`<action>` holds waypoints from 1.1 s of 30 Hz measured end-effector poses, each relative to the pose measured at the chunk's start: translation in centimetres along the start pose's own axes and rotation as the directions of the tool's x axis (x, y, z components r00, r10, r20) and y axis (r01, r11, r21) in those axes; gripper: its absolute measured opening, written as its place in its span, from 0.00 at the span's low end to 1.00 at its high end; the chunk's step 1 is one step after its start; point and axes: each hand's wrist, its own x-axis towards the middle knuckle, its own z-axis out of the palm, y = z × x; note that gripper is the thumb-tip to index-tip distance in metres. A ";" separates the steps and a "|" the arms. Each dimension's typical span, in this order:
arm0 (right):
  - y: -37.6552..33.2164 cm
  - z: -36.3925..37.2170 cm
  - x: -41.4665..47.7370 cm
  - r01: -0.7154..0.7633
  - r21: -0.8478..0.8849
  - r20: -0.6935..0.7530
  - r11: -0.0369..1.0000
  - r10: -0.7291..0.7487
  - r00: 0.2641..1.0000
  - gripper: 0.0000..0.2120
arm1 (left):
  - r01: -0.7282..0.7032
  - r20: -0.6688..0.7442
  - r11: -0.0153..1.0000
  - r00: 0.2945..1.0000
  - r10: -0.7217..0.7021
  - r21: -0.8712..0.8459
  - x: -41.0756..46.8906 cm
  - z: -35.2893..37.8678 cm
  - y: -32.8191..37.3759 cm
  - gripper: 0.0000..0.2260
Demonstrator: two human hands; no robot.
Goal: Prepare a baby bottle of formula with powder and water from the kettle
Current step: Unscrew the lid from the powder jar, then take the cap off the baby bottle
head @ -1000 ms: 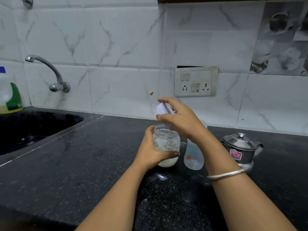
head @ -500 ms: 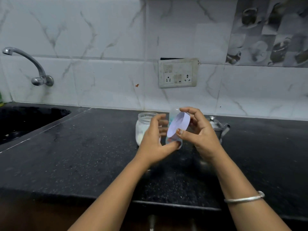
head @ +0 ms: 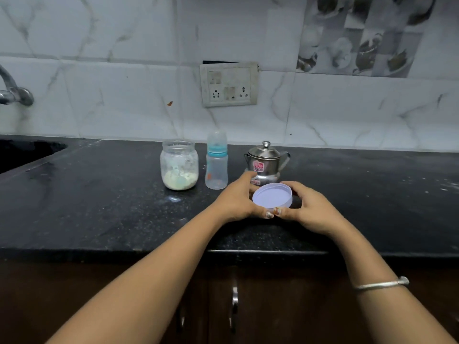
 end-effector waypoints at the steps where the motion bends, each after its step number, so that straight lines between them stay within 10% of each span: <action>1: 0.4 -0.2 -0.3 0.006 -0.051 -0.005 0.999 -0.006 1.000 0.25 | 0.002 -0.002 1.000 1.000 -0.002 0.029 0.3 0.5 0.1 0.46; 20: 2.1 -0.7 -0.2 -0.339 -0.504 -0.181 0.795 0.287 0.941 0.38 | -0.028 -0.053 0.968 0.998 0.043 0.248 2.8 4.1 2.5 0.33; 33: -8.0 5.7 5.5 0.139 -0.403 -0.056 0.905 -0.176 0.983 0.31 | -0.086 -0.479 0.980 0.862 0.164 0.180 0.6 -4.4 -0.5 0.20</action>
